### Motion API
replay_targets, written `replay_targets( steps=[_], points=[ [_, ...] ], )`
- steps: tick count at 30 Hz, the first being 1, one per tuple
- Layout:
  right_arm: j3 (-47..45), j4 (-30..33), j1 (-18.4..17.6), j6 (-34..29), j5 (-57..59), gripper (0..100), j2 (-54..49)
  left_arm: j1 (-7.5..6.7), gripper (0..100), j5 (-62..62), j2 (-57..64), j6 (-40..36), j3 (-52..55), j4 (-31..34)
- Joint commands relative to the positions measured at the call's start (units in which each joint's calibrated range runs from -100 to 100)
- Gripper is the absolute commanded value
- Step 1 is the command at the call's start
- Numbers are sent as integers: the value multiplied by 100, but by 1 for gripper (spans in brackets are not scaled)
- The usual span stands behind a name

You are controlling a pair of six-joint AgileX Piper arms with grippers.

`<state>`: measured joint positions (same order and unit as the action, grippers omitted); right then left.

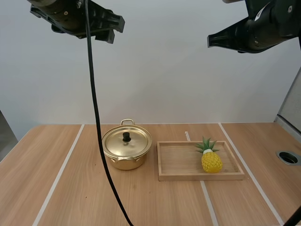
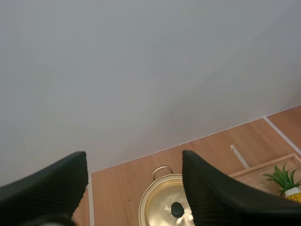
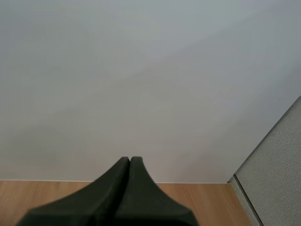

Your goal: Open the pot, put the pineapple inside, and close it

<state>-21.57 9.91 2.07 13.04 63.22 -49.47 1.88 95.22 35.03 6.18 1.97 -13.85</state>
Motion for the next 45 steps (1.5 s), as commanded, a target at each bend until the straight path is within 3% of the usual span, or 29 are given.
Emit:
replay_targets(
  steps=[1,18,29,45],
  points=[
    [57,35,22,45,29,0,-48,-3,100,69,-6,38,-52,-85],
    [57,35,22,45,423,0,-48,-3,100,436,-498,449,64,-450],
    [57,35,22,45,749,0,-48,-3,100,478,-1249,726,800,-854],
    [57,35,22,45,806,0,-48,-3,100,-1181,-2167,1547,2451,-1250]
  ],
)
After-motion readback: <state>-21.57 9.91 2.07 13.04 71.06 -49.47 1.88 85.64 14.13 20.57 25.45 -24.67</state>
